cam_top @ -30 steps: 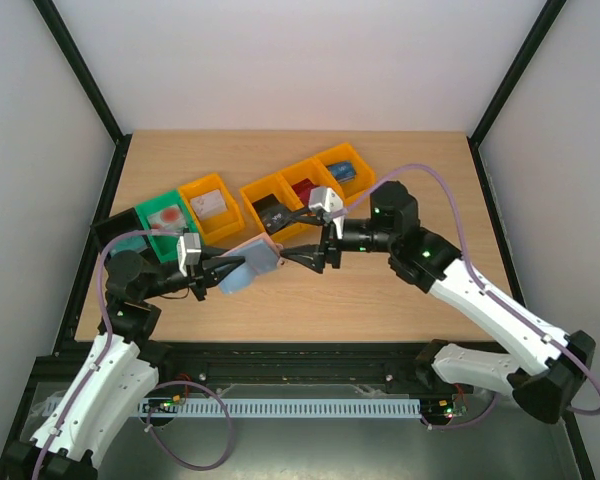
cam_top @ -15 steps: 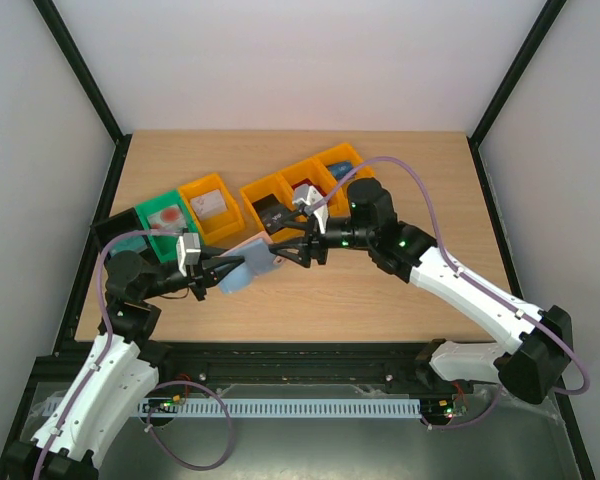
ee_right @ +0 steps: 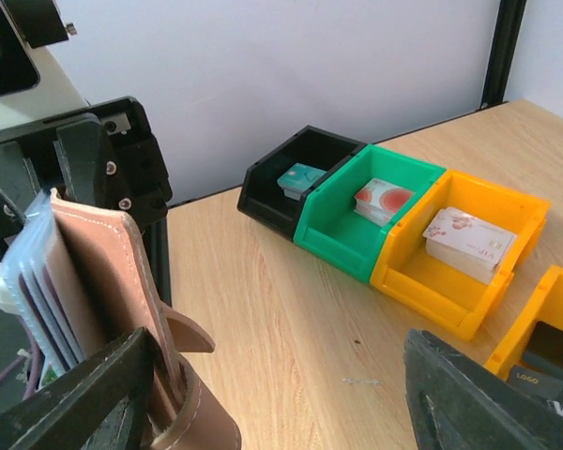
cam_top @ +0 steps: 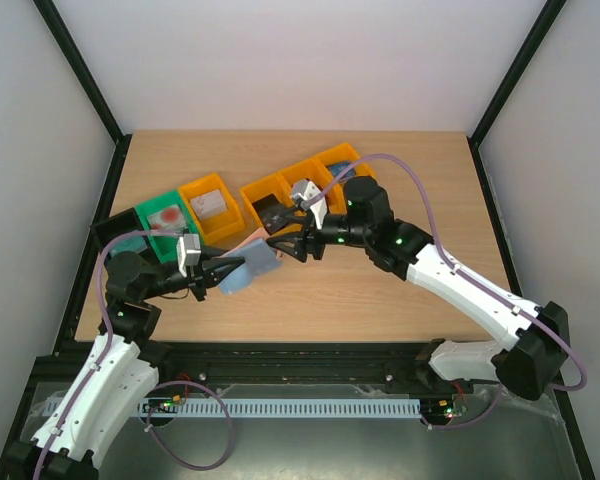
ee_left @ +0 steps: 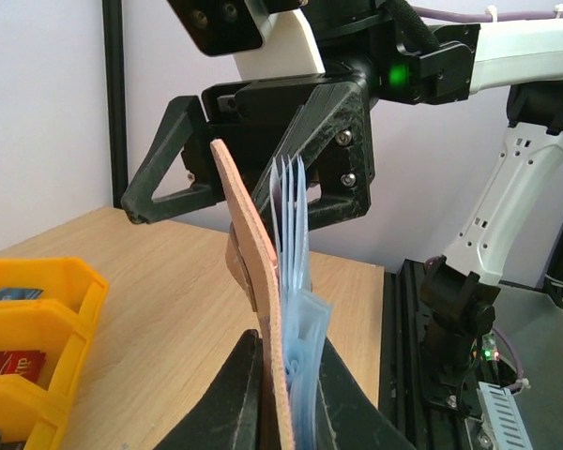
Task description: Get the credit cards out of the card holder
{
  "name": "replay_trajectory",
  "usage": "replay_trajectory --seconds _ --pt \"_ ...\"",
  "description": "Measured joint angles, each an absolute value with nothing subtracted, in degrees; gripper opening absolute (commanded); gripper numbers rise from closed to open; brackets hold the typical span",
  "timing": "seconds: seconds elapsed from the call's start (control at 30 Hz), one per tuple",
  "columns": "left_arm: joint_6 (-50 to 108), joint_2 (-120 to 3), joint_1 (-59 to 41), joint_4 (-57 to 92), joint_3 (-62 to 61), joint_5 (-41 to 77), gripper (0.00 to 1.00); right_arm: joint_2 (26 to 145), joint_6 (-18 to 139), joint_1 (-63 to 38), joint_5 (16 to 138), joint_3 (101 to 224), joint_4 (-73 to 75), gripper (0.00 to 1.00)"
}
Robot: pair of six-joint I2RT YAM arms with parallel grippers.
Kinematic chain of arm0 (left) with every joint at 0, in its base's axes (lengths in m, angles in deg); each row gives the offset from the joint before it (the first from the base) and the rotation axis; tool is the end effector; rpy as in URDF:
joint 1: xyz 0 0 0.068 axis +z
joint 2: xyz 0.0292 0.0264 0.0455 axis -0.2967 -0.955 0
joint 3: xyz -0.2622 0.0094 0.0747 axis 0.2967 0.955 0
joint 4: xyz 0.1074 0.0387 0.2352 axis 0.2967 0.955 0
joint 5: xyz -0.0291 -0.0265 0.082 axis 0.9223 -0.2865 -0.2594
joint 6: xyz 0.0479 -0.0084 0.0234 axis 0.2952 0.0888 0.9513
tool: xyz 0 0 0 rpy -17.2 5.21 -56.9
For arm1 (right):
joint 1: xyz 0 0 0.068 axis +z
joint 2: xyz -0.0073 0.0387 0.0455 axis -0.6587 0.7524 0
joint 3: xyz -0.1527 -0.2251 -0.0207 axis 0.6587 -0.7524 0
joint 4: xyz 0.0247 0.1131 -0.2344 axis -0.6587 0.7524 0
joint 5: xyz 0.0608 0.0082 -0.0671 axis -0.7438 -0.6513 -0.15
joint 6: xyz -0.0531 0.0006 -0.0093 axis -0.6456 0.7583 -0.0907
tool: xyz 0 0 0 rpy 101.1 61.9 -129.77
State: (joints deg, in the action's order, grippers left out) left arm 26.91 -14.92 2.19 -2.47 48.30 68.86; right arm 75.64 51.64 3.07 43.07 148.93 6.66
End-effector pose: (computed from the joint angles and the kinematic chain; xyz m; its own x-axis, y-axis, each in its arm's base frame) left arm 0.1227 -0.0647 0.2982 0.0162 -0.1269 -0.9918 0.9654 0.2602 -0.0175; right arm 0.1862 0.2147 0.3595 -0.1470 -0.1806 -0.9725 -0.9877 0.0797 0.1345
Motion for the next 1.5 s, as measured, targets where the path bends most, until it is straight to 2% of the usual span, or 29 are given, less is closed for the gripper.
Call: replay_trajectory --seconds 0.4,0.87,1.5 --pt "26.87 -14.68 2.17 -2.95 48.8 70.46 0.02 77.82 47.99 3.33 33.71 149.85 10.71 0.89" --pt "26.85 -14.29 2.17 -3.72 48.8 72.53 0.02 77.1 45.98 3.29 29.34 150.15 12.74 0.88" --pt "26.87 -14.29 2.17 -3.78 48.87 74.02 0.02 78.24 40.6 3.29 26.76 153.32 20.52 0.92"
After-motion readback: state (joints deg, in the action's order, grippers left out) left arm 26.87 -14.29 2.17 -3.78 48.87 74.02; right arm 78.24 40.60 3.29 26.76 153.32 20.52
